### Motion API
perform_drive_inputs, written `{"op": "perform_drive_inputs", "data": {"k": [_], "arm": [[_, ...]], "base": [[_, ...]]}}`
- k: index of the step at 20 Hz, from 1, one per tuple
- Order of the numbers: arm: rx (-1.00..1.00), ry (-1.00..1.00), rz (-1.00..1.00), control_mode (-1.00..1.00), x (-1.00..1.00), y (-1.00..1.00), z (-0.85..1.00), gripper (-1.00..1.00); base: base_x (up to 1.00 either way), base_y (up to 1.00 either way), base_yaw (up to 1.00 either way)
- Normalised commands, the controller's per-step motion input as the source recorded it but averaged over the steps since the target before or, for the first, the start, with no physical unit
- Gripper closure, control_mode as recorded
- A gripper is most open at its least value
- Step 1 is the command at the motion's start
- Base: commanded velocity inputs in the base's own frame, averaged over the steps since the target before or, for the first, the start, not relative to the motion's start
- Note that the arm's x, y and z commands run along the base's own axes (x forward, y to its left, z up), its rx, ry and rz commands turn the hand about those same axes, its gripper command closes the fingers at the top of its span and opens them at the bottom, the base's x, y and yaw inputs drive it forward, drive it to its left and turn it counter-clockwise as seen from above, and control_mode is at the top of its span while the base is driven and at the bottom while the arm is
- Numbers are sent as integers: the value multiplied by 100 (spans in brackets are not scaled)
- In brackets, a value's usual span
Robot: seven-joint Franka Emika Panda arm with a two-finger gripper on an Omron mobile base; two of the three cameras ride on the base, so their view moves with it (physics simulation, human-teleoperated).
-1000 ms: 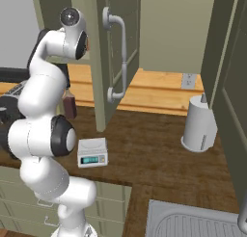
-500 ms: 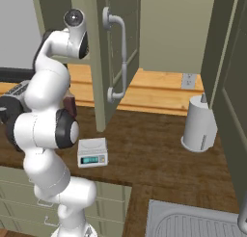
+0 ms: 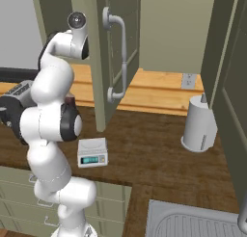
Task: Pick the jam and place it on the digital scale for weighing, and close the cabinet.
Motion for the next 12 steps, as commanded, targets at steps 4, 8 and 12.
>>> {"op": "perform_drive_inputs", "data": {"k": [4, 8, 12], "arm": [[0, 0, 0, -100, 24, 0, -4, -100], [0, 0, 0, -100, 27, 3, -10, -100], [0, 0, 0, -100, 32, 18, -19, 100]], "base": [[0, 0, 0], [0, 0, 0], [0, 0, 0]]}}
